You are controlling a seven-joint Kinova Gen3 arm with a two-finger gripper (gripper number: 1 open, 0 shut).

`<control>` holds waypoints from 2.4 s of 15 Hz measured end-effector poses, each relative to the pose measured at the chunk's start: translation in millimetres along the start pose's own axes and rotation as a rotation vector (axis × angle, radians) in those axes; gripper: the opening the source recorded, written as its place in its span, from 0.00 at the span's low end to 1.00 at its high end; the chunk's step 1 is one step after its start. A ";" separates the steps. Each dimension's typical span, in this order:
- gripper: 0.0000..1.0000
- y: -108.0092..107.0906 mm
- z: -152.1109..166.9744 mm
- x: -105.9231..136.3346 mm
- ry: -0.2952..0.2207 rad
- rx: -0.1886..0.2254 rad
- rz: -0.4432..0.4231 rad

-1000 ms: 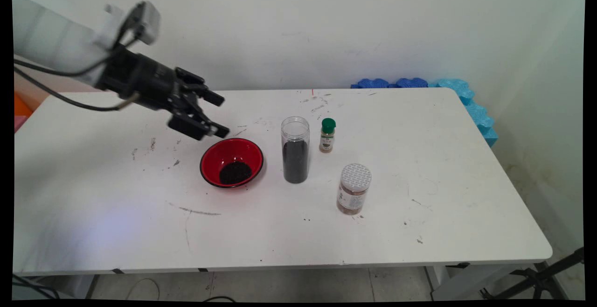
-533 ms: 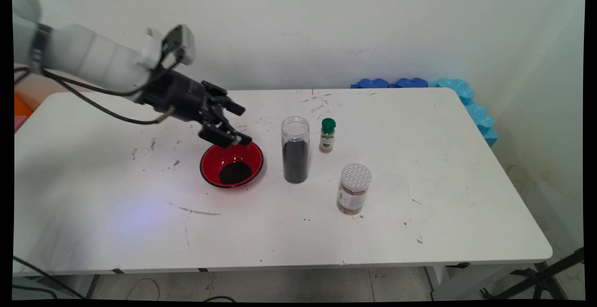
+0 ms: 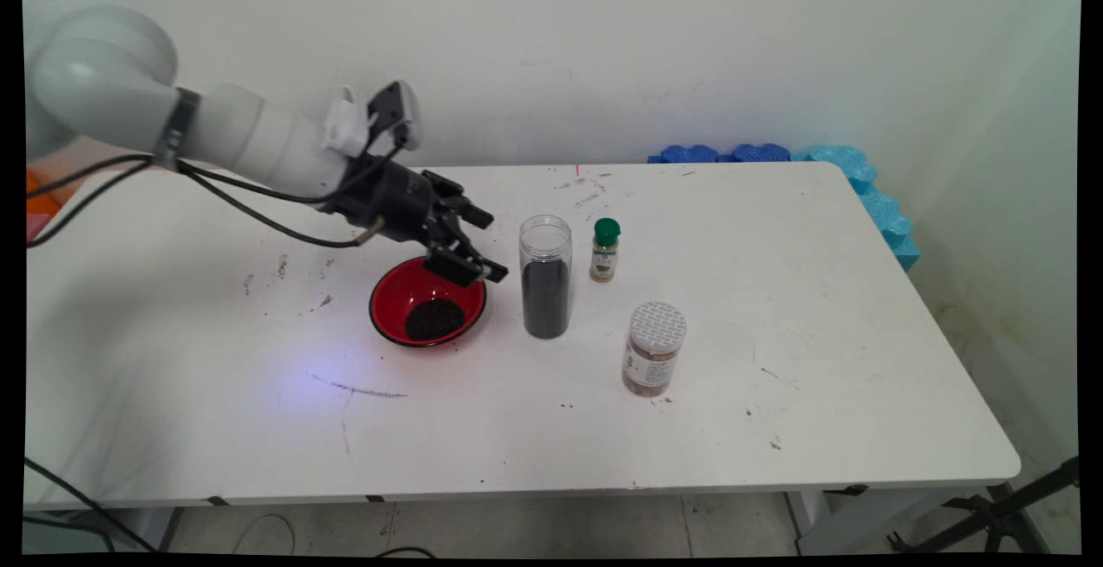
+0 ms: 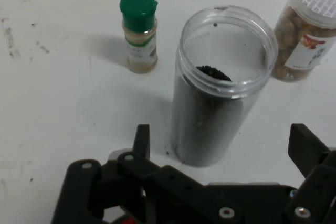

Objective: Pick up the black seasoning powder from the table, then pour the black seasoning powder in the red bowl

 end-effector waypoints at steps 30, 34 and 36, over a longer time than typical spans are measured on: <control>0.00 1.9 59.6 11.9 0.040 -0.064 -0.004; 0.00 4.1 41.4 19.0 0.050 -0.073 -0.004; 0.00 6.1 31.0 22.1 0.052 -0.075 -0.007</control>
